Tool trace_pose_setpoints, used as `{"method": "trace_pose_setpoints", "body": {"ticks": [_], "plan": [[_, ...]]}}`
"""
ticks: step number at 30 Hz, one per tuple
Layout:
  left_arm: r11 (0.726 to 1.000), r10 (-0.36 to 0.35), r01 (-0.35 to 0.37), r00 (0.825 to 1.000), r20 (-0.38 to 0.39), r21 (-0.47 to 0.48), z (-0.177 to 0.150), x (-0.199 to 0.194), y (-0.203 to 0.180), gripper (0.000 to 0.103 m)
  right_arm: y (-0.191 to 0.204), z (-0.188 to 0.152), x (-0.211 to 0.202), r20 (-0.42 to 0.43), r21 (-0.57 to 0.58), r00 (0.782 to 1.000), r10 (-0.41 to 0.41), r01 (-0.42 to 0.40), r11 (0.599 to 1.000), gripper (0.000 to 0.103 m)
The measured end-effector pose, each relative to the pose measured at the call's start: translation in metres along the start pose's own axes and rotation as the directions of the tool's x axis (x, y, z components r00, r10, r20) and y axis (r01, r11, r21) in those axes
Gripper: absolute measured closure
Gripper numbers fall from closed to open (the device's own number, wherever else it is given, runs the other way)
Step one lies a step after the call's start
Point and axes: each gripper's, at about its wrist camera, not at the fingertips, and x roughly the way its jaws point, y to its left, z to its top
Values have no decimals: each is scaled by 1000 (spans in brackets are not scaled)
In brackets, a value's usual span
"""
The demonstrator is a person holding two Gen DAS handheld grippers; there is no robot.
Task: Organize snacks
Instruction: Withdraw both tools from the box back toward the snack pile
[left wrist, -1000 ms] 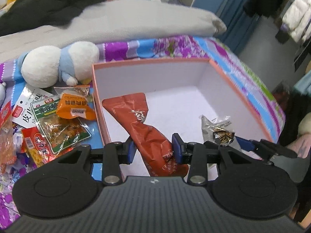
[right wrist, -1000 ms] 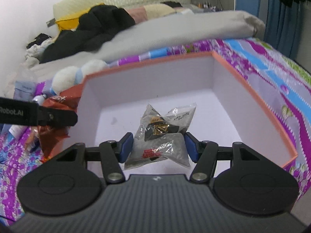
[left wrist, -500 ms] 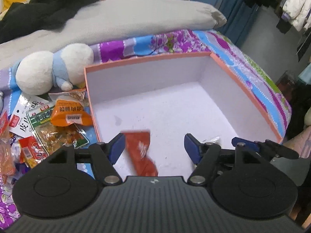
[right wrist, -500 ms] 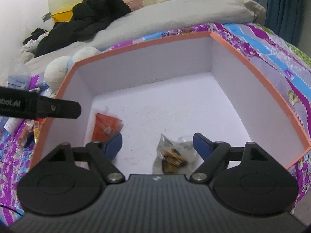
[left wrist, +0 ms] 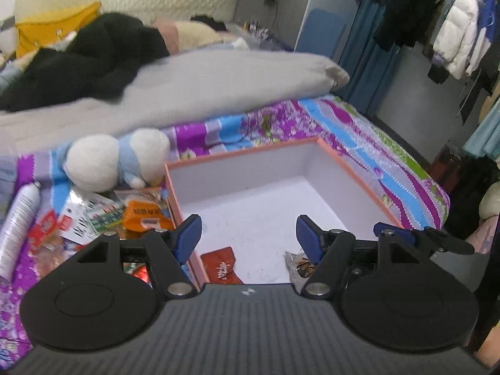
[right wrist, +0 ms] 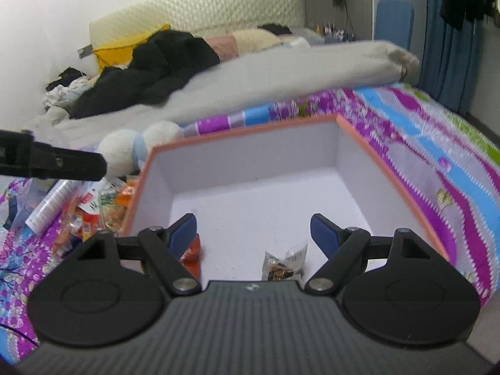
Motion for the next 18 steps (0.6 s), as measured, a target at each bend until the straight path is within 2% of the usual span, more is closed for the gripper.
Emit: {"method": "trace_pose_setpoints", "body": {"ticks": [6,11,14,18], "plan": [[1000,21,-19,996,91,-18,-4,-59,12,31,21,8,-36,77,-32,997,-2,4,999,21],[999,39,-33,988,152,-42,-12,-101,27,31,40,10,-65,141,-59,989,52,-45,997,21],[998,7,5,984,178,-70,-21,-123,39,31,51,10,-77,166,-65,983,77,-67,996,21],[996,31,-13,978,204,-88,-34,-149,52,31,71,8,-92,193,-85,976,101,-86,993,21]]}}
